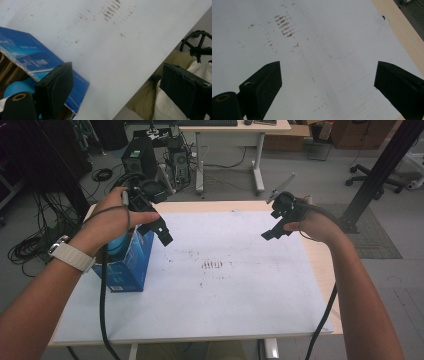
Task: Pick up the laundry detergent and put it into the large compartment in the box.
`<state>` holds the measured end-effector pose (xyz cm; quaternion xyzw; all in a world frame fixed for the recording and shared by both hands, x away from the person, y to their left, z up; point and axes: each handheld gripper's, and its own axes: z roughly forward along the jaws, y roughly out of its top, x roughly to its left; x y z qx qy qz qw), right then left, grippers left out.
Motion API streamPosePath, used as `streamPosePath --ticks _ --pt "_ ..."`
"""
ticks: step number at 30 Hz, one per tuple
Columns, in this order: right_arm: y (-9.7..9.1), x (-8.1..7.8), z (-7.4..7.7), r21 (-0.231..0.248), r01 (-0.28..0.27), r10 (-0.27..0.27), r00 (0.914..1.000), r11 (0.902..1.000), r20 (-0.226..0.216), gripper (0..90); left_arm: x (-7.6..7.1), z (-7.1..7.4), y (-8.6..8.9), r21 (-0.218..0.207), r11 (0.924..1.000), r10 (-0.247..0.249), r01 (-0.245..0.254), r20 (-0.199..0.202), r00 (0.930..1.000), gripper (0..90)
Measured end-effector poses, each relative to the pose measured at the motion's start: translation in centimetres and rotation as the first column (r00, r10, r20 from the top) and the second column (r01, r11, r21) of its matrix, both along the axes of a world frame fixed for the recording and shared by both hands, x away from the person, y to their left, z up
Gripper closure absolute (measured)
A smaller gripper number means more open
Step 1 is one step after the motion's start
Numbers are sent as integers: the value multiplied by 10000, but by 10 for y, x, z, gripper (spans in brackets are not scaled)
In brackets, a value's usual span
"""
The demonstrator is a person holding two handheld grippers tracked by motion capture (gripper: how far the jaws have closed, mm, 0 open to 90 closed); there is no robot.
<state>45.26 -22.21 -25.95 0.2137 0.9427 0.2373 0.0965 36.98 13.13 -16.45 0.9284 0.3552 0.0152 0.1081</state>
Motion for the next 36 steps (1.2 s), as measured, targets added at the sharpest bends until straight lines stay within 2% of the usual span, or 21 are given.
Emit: streamPosePath --ticks 6,11,16,24,30,34,36 --pt "0 0 1 -24 -6 6 10000 10000 -16 77 -5 -1 -8 39 9978 -662 662 -53 9978 123" --pt "0 0 1 -57 -19 19 10000 10000 -42 77 -9 -4 -15 33 9919 -1272 1273 -38 9919 123" --pt "-1 1 1 -32 -1 1 10000 10000 -6 77 -12 -7 -20 38 9860 -1668 1668 44 9860 123" --pt "1 2 -1 -51 -22 22 10000 10000 -49 77 -17 -13 -29 136 9677 -2519 2519 5 9677 123" --pt "2 3 -2 -91 -20 19 10000 10000 -70 77 -20 -21 -32 233 9594 -2810 2810 -29 9597 123" --pt "2 3 -2 -133 -16 15 10000 9999 -68 77 -22 -24 -36 336 9516 -3059 3055 56 9521 123" --pt "3 3 -2 -124 -18 17 10000 9999 -83 77 -24 -26 -37 375 9500 -3105 3099 114 9505 123"
